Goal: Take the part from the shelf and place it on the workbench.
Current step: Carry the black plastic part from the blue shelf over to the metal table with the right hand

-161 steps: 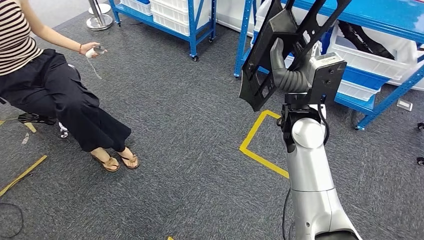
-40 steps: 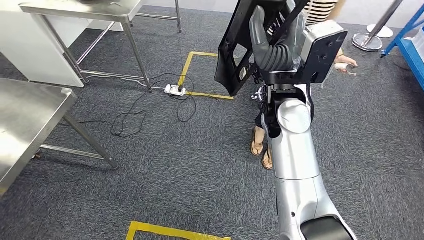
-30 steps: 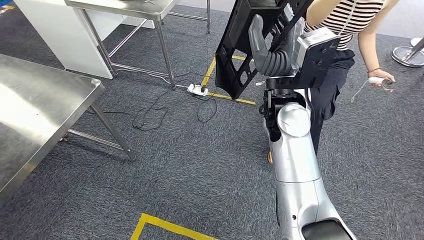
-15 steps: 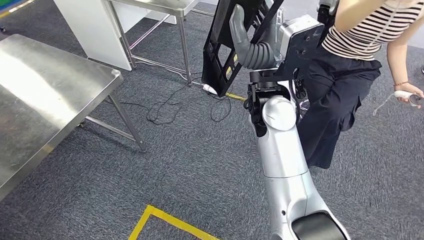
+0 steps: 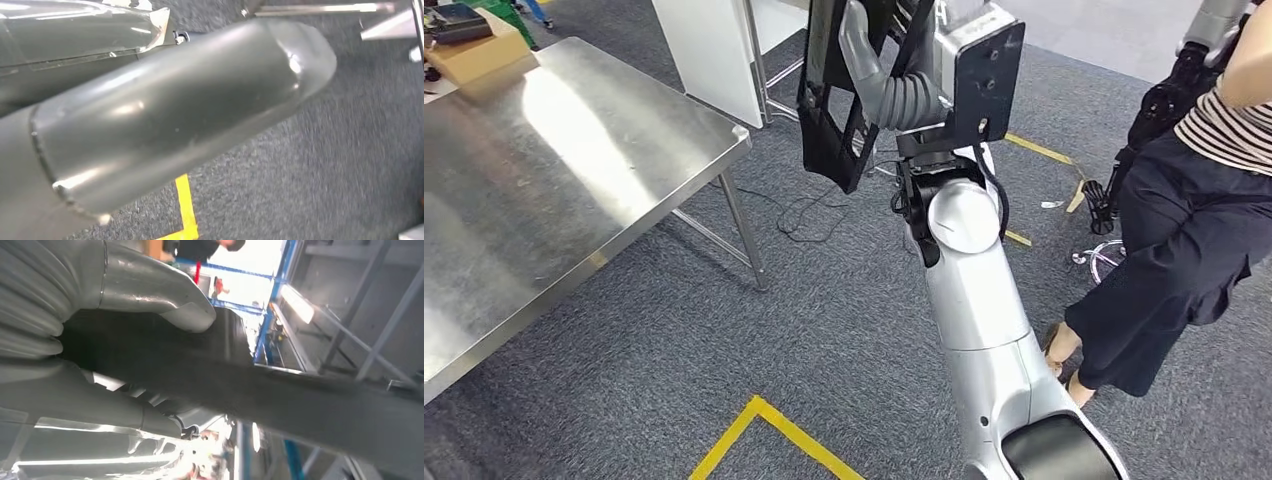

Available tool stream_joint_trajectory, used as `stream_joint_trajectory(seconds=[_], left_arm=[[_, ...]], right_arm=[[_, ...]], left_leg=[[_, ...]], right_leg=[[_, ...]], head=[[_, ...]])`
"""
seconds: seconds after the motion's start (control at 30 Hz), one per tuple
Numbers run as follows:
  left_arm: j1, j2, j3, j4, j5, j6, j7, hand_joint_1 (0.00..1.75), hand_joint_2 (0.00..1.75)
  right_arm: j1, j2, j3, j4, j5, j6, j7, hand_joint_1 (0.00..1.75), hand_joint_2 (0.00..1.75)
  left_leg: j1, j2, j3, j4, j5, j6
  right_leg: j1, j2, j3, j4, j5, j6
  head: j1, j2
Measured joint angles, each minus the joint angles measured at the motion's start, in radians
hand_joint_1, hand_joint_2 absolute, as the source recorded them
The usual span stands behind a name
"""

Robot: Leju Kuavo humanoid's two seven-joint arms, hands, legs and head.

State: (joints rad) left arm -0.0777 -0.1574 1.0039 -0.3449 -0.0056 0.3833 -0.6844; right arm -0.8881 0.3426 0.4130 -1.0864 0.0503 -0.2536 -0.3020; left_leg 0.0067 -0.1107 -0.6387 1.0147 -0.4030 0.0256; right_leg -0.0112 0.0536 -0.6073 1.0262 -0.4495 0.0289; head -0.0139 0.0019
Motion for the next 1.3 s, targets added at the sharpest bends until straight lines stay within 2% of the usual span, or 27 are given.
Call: stream_joint_trajectory(seconds=[0.07, 0.1, 0.13, 0.2, 0.23, 0.27, 0.3, 0.33, 0.37, 0.43, 0.5, 0.57, 0.63, 0.67, 0.73, 0.77, 0.8, 0.83, 0.87, 0.93, 1.0, 1.03, 1.07, 1.1, 1.17, 1.23, 1.3], left_arm=[[0.004, 0.0, 0.005, 0.0, 0.001, 0.005, 0.0, 0.0, 0.0], [0.005, -0.001, 0.008, 0.0, 0.001, 0.005, 0.0, 0.0, 0.0], [0.006, -0.002, 0.011, 0.0, 0.001, 0.004, 0.0, 0.0, 0.0], [0.006, -0.001, 0.013, 0.0, 0.001, -0.004, 0.0, 0.0, 0.0], [0.006, -0.001, 0.014, 0.0, 0.001, -0.011, 0.0, 0.0, 0.0], [0.006, -0.001, 0.014, 0.0, 0.001, -0.019, 0.0, 0.0, 0.0], [0.007, -0.001, 0.014, 0.0, 0.0, -0.027, 0.0, 0.0, 0.0], [0.007, -0.002, 0.014, 0.0, -0.002, -0.034, 0.0, 0.0, 0.0], [0.008, -0.002, 0.014, -0.001, -0.003, -0.04, 0.0, 0.0, 0.0], [0.007, -0.002, 0.014, -0.004, -0.005, -0.048, 0.0, 0.0, 0.0], [0.005, -0.002, 0.014, -0.007, -0.006, -0.05, 0.0, 0.0, 0.0], [0.005, -0.003, 0.014, -0.009, -0.006, -0.049, 0.0, 0.0, 0.0], [0.006, -0.004, 0.014, -0.01, -0.006, -0.048, 0.0, 0.0, 0.0], [0.005, -0.005, 0.014, -0.011, -0.006, -0.047, 0.0, 0.0, 0.0], [0.004, -0.006, 0.014, -0.012, -0.006, -0.047, 0.0, 0.0, 0.0], [0.004, -0.006, 0.014, -0.012, -0.006, -0.047, 0.0, 0.0, 0.0], [0.004, -0.006, 0.014, -0.013, -0.006, -0.047, 0.0, 0.0, 0.0], [0.004, -0.007, 0.014, -0.013, -0.006, -0.047, 0.0, 0.0, 0.0], [0.004, -0.007, 0.014, -0.013, -0.006, -0.047, 0.0, 0.0, 0.0], [0.004, -0.007, 0.014, -0.013, -0.006, -0.047, 0.0, 0.0, 0.0], [0.005, -0.007, 0.015, -0.013, -0.006, -0.047, 0.0, 0.0, 0.0], [0.007, -0.007, 0.015, -0.013, -0.006, -0.047, 0.0, 0.0, 0.0], [0.008, -0.006, 0.015, -0.013, -0.006, -0.047, 0.0, 0.0, 0.0], [0.01, -0.006, 0.015, -0.012, -0.006, -0.047, 0.0, 0.0, 0.0], [0.01, -0.004, 0.015, -0.013, -0.007, -0.048, 0.0, 0.0, 0.0], [0.009, -0.003, 0.015, -0.013, -0.008, -0.05, 0.0, 0.0, 0.0], [0.009, -0.002, 0.016, -0.013, -0.008, -0.049, 0.0, 0.0, 0.0]], right_arm=[[-0.027, 0.001, 0.027, 0.025, -0.022, -0.012, 0.006, 1.75, 1.75], [-0.041, 0.002, 0.04, 0.036, -0.03, -0.016, 0.007, 1.75, 1.75], [-0.053, 0.002, 0.051, 0.045, -0.035, -0.018, 0.007, 1.75, 1.75], [-0.073, 0.002, 0.066, 0.064, -0.039, -0.019, 0.006, 1.75, 1.75], [-0.079, 0.002, 0.071, 0.076, -0.041, -0.019, 0.005, 1.75, 1.75], [-0.083, 0.002, 0.074, 0.088, -0.041, -0.019, 0.004, 1.75, 1.75], [-0.085, 0.002, 0.077, 0.101, -0.041, -0.019, 0.003, 1.75, 1.75], [-0.087, 0.002, 0.078, 0.112, -0.041, -0.019, 0.001, 1.75, 1.75], [-0.09, 0.002, 0.078, 0.122, -0.04, -0.018, 0.0, 1.75, 1.75], [-0.099, 0.001, 0.078, 0.138, -0.035, -0.017, -0.004, 1.75, 1.75], [-0.11, 0.001, 0.078, 0.152, -0.027, -0.016, -0.012, 1.75, 1.75], [-0.116, 0.002, 0.079, 0.165, -0.019, -0.016, -0.018, 1.75, 1.75], [-0.117, 0.001, 0.079, 0.173, -0.016, -0.015, -0.022, 1.75, 1.75], [-0.117, 0.0, 0.08, 0.177, -0.016, -0.015, -0.023, 1.75, 1.75], [-0.113, -0.002, 0.08, 0.185, -0.015, -0.015, -0.025, 1.75, 1.75], [-0.109, -0.002, 0.08, 0.189, -0.016, -0.015, -0.025, 1.75, 1.75], [-0.106, -0.002, 0.08, 0.194, -0.016, -0.015, -0.025, 1.75, 1.75], [-0.103, -0.002, 0.08, 0.198, -0.016, -0.015, -0.025, 1.75, 1.75], [-0.101, -0.001, 0.08, 0.2, -0.015, -0.015, -0.025, 1.75, 1.75], [-0.101, -0.001, 0.08, 0.203, -0.013, -0.015, -0.025, 1.75, 1.75], [-0.098, -0.001, 0.079, 0.205, -0.005, -0.015, -0.025, 1.75, 1.75], [-0.096, 0.0, 0.079, 0.206, 0.002, -0.016, -0.025, 1.75, 1.75], [-0.093, 0.001, 0.078, 0.207, 0.01, -0.017, -0.025, 1.75, 1.75], [-0.09, 0.002, 0.078, 0.208, 0.022, -0.022, -0.025, 1.75, 1.75], [-0.086, 0.002, 0.078, 0.208, 0.056, -0.041, -0.025, 1.75, 1.75], [-0.077, 0.001, 0.078, 0.208, 0.094, -0.061, -0.023, 1.75, 1.75], [-0.06, 0.001, 0.077, 0.206, 0.12, -0.069, -0.018, 1.75, 1.75]], left_leg=[[0.003, -0.013, -0.004, -0.001, 0.001, -0.012], [0.003, -0.005, -0.008, 0.003, -0.003, -0.018], [0.002, 0.015, -0.018, 0.024, -0.017, -0.023], [0.001, 0.07, -0.064, 0.122, -0.07, -0.032], [0.003, 0.087, -0.097, 0.19, -0.1, -0.036], [0.005, 0.095, -0.125, 0.245, -0.119, -0.038], [0.007, 0.099, -0.14, 0.271, -0.122, -0.041], [0.009, 0.103, -0.135, 0.258, -0.107, -0.042], [0.011, 0.11, -0.11, 0.209, -0.078, -0.042], [0.01, 0.145, -0.035, 0.073, -0.023, -0.04], [0.004, 0.164, 0.002, 0.006, -0.007, -0.032], [-0.001, 0.146, 0.002, -0.001, -0.008, -0.019], [0.002, 0.126, 0.008, -0.007, -0.003, -0.006], [0.005, 0.117, 0.011, -0.011, 0.0, 0.001], [0.008, 0.097, 0.012, -0.012, 0.001, 0.008], [0.008, 0.085, 0.012, -0.012, 0.001, 0.009], [0.008, 0.072, 0.012, -0.011, 0.001, 0.009], [0.007, 0.058, 0.012, -0.011, 0.001, 0.009], [0.008, 0.045, 0.012, -0.011, 0.001, 0.009], [0.007, 0.02, 0.012, -0.008, 0.0, 0.006], [0.006, -0.001, 0.008, -0.005, -0.001, -0.002], [0.006, -0.009, 0.005, -0.005, -0.001, -0.008], [0.008, -0.016, 0.003, -0.006, 0.0, -0.015], [0.009, -0.015, 0.0, -0.006, -0.001, -0.02], [0.007, 0.025, -0.018, 0.031, -0.026, -0.031], [0.006, 0.081, -0.072, 0.144, -0.084, -0.039], [0.008, 0.1, -0.128, 0.256, -0.125, -0.045]], right_leg=[[0.002, -0.016, 0.003, -0.003, 0.004, -0.011], [0.001, -0.025, 0.005, -0.006, 0.006, -0.017], [-0.001, -0.035, 0.008, -0.009, 0.008, -0.024], [-0.001, -0.056, 0.012, -0.013, 0.007, -0.034], [0.001, -0.067, 0.013, -0.013, 0.005, -0.037], [0.002, -0.078, 0.014, -0.013, 0.004, -0.038], [0.003, -0.09, 0.014, -0.013, 0.003, -0.039], [0.003, -0.101, 0.014, -0.013, 0.002, -0.04], [0.003, -0.111, 0.015, -0.013, 0.001, -0.039], [0.007, -0.128, 0.018, -0.012, -0.003, -0.035], [0.014, -0.142, 0.02, -0.012, -0.008, -0.027], [0.017, -0.158, 0.026, -0.015, -0.011, -0.019], [0.013, -0.141, 0.02, 0.005, -0.027, -0.011], [0.011, -0.119, 0.003, 0.042, -0.045, -0.011], [0.008, -0.074, -0.061, 0.171, -0.096, -0.016], [0.008, -0.065, -0.096, 0.237, -0.116, -0.017], [0.008, -0.061, -0.119, 0.275, -0.123, -0.015], [0.008, -0.059, -0.125, 0.275, -0.114, -0.011], [0.007, -0.056, -0.11, 0.233, -0.091, -0.005], [0.002, -0.026, -0.046, 0.091, -0.03, 0.003], [0.0, 0.0, -0.004, 0.003, 0.004, 0.0], [0.002, 0.003, 0.001, -0.007, 0.008, -0.005], [0.003, -0.006, 0.002, -0.009, 0.01, -0.01], [0.002, -0.014, 0.004, -0.012, 0.012, -0.015], [-0.003, -0.033, 0.009, -0.018, 0.014, -0.026], [-0.001, -0.054, 0.014, -0.02, 0.011, -0.034], [0.001, -0.077, 0.017, -0.02, 0.008, -0.039]], head=[[0.0, 0.0], [0.0, 0.0], [-0.003, 0.0], [-0.008, 0.0], [-0.011, 0.0], [-0.01, 0.0], [-0.01, 0.0], [-0.011, 0.0], [-0.01, 0.0], [-0.011, 0.0], [-0.008, 0.0], [-0.005, 0.0], [-0.004, 0.0], [-0.003, 0.0], [0.0, 0.0], [0.002, 0.0], [0.002, 0.0], [0.002, 0.0], [0.002, 0.0], [0.002, 0.0], [0.001, 0.0], [0.001, 0.0], [0.001, 0.0], [0.001, 0.0], [-0.008, 0.0], [-0.017, 0.0], [-0.018, 0.0]])
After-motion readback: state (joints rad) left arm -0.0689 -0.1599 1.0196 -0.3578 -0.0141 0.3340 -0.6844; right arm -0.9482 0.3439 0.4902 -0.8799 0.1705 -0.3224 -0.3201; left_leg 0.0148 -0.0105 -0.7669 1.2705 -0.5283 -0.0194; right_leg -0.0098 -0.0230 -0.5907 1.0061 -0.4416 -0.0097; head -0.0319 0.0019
